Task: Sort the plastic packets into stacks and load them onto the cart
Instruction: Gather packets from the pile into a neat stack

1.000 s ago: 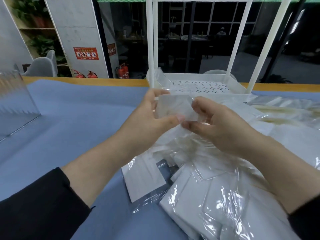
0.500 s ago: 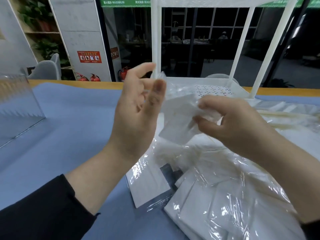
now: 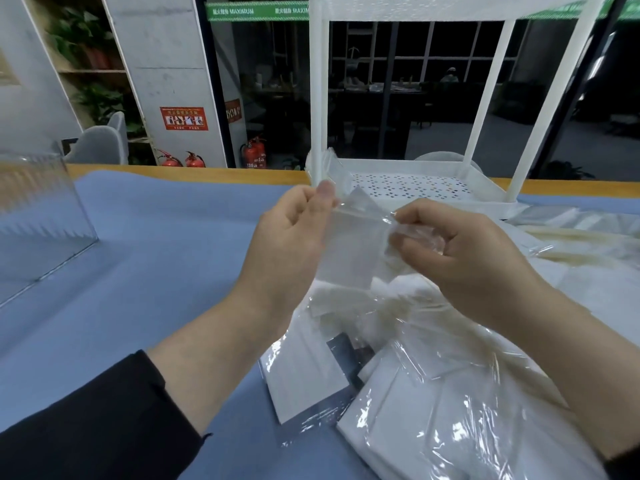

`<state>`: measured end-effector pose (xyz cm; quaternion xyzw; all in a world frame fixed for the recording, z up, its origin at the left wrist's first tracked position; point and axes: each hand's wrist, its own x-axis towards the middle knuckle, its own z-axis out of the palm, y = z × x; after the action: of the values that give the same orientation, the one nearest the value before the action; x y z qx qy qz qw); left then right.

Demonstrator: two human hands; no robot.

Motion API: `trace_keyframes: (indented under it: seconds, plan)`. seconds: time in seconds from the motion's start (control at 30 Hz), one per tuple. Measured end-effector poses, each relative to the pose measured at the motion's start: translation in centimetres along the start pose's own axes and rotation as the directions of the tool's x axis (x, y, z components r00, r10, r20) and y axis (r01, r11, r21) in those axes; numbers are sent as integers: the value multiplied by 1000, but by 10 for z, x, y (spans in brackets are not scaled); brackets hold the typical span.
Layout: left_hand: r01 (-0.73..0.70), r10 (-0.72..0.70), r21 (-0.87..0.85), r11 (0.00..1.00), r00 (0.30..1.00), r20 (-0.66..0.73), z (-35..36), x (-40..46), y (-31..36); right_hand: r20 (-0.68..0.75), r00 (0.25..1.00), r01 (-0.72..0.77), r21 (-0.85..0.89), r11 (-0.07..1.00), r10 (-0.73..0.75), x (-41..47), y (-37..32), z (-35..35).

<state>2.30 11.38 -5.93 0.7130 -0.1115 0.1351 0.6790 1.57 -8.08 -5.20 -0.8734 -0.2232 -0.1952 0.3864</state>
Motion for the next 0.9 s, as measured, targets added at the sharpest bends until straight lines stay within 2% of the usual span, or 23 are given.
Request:
trace_keyframes:
  seconds: [0.13,0.3,0.4,0.5,0.6,0.67,0.73,0.77,0.9]
  plan:
    - [-43,43,-10,999,999,31,3,-2,-2,19,1000,-2,10,1000,1,0,-5,0]
    - [73,-89,-177,981,992,-86,4,-2,-4,99,993,-75,82,994,67,0,-3,13]
    - [137,-174,-318,938,980,-92,6,-3,-3,137,985,-119,128,985,101,-2,-3,16]
    - [170,-211,-410,896,976,-57,10,-4,-4,81,989,-132,153,979,120,-1,-2,18]
    - [70,-136,-306,949,971,-197,8,0,-1,12,996,-88,84,993,87,-1,0,9]
    - [-114,67,-143,983,953,-296,2,2,2,24,999,-27,-73,997,29,-2,-4,1]
    - [-259,258,23,966,939,-226,-1,0,6,82,997,25,-180,983,-10,-1,-7,0]
    - [-253,265,88,964,949,-173,0,-3,5,110,994,37,-200,979,-15,-1,-6,2]
    - [0,25,224,975,994,-109,8,-3,-9,167,985,-25,-143,989,49,1,6,12]
